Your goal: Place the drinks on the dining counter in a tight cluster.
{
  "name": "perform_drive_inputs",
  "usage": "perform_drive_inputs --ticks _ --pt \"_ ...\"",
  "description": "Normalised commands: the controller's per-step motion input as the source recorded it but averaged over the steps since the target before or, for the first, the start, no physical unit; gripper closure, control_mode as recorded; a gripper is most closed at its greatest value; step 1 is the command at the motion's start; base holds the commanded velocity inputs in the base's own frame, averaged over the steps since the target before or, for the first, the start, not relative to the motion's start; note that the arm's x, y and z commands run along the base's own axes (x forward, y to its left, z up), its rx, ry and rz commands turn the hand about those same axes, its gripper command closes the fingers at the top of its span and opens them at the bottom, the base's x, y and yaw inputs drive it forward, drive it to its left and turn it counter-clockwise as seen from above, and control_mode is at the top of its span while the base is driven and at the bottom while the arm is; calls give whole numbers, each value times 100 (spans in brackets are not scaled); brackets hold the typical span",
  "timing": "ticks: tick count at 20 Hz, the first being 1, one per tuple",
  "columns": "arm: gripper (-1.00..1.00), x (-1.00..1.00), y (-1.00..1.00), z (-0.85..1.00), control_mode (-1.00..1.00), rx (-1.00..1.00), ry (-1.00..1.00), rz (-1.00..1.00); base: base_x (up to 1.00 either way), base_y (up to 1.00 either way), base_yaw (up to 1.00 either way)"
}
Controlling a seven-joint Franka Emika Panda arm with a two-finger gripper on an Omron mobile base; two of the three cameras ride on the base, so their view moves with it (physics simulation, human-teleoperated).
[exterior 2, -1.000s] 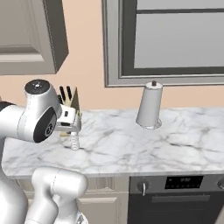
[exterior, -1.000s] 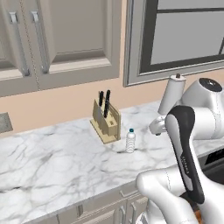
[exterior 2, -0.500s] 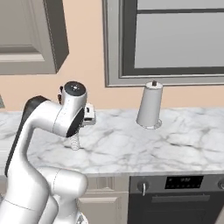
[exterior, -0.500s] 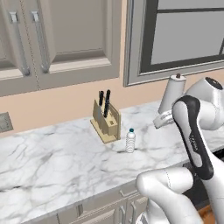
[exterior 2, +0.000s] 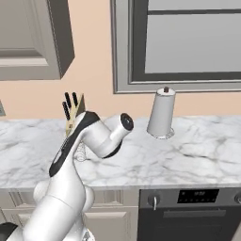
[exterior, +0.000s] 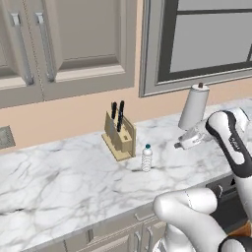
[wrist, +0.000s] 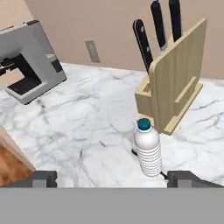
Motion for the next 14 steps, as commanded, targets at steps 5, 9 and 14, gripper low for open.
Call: perform_drive_inputs --ticks 5,9,14 --pt "-100 52 0 -9 -100 11 -7 30 0 0 0" --pt "-100 22 0 -1 -100 0 0 22 0 0 0" --pt "-100 28 1 -36 -100 0 0 18 0 0 0"
